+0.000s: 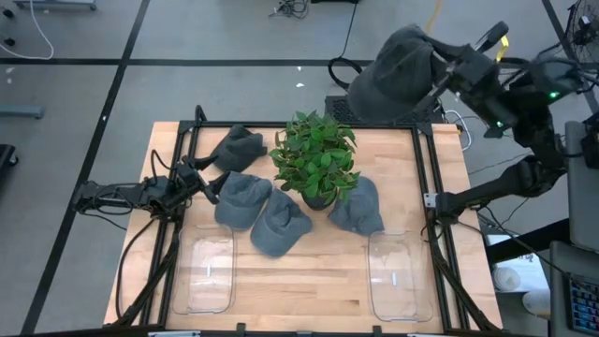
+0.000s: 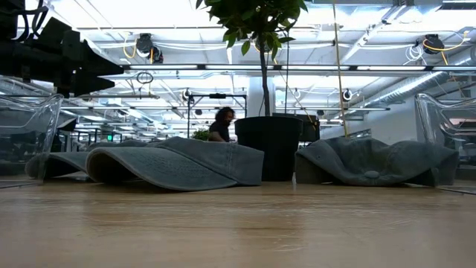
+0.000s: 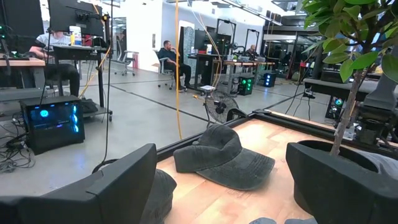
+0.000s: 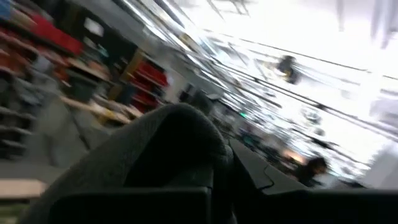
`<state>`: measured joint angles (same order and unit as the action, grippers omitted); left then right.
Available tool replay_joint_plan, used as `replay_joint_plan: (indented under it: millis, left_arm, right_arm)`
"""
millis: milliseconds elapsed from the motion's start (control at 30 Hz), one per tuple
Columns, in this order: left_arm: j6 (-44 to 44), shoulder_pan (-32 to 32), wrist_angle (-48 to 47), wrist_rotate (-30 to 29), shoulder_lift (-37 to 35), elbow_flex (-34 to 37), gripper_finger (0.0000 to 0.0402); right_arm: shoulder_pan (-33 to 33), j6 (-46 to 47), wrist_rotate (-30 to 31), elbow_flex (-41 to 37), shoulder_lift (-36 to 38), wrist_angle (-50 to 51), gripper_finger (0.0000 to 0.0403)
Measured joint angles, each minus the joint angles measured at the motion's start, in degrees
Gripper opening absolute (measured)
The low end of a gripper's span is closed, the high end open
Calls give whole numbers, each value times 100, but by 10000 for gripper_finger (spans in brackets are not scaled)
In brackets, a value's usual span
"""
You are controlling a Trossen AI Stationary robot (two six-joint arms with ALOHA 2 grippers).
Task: Pick & Place hat
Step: Put the right black cap into the right transparent bin
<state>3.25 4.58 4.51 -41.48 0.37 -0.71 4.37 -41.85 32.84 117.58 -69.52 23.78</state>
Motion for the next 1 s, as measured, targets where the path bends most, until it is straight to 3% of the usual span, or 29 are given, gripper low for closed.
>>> replay_joint_plan:
  millis: [267, 1000]
  left_arm:
    - [0, 2, 1, -1, 0, 0, 365]
    - [0, 0, 0, -1, 1, 0, 365]
  right_arm:
    - [-1094, 697, -64, 0, 0, -11, 11]
    - [-2911, 3015, -1966, 0, -2, 697, 11]
